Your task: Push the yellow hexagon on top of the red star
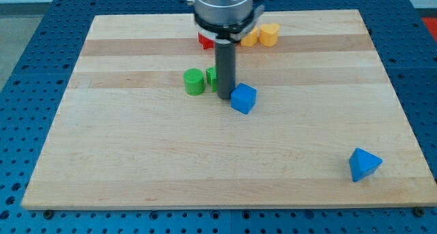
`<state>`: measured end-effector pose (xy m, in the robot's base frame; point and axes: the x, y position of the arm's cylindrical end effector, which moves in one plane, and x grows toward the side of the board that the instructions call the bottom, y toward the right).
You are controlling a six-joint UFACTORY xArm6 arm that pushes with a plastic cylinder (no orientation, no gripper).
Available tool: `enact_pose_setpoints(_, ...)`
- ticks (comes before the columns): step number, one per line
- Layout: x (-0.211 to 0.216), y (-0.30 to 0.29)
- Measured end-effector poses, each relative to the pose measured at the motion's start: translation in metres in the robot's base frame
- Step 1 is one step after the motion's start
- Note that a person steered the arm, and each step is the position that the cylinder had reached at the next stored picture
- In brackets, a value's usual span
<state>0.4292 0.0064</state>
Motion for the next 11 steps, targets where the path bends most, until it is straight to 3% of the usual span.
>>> enact_pose_setpoints(3, 0.064, 0.08)
enact_pose_setpoints(8, 0.072, 0.178)
enact_pose_setpoints(11, 0.071, 0.193)
